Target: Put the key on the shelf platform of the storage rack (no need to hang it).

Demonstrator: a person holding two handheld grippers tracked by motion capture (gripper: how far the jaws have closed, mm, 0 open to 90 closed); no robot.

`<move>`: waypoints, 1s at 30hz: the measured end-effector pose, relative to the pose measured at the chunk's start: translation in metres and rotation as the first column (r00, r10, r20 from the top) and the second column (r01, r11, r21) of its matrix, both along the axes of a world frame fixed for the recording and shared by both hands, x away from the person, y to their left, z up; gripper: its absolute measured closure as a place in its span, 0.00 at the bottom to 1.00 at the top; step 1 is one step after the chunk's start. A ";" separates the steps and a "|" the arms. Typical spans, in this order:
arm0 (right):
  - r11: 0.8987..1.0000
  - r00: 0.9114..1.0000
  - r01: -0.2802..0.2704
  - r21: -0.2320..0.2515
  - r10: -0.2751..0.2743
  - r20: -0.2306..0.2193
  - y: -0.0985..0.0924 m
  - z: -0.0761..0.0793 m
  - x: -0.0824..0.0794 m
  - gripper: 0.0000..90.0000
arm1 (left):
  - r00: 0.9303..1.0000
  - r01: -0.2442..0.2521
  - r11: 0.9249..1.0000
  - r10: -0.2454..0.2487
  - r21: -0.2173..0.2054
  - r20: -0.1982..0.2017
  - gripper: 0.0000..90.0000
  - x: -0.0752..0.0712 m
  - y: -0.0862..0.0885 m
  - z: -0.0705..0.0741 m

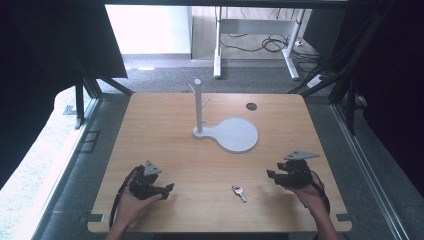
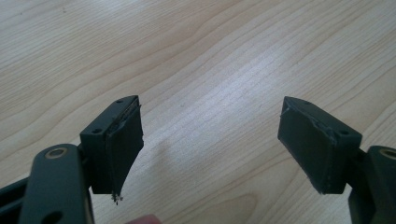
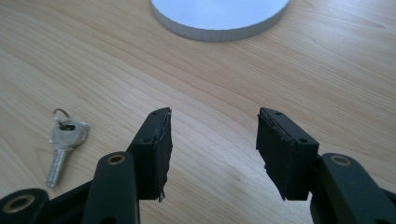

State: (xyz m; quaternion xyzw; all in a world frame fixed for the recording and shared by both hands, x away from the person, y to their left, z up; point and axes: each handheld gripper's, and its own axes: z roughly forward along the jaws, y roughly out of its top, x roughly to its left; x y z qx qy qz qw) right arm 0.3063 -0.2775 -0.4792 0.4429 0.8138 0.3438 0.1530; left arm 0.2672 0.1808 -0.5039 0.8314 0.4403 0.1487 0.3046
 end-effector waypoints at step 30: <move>0.977 0.974 -0.203 -0.070 0.194 -0.118 0.056 0.023 0.011 0.56 | 1.000 0.003 1.000 -0.003 0.000 0.006 0.25 -0.001 0.003 0.003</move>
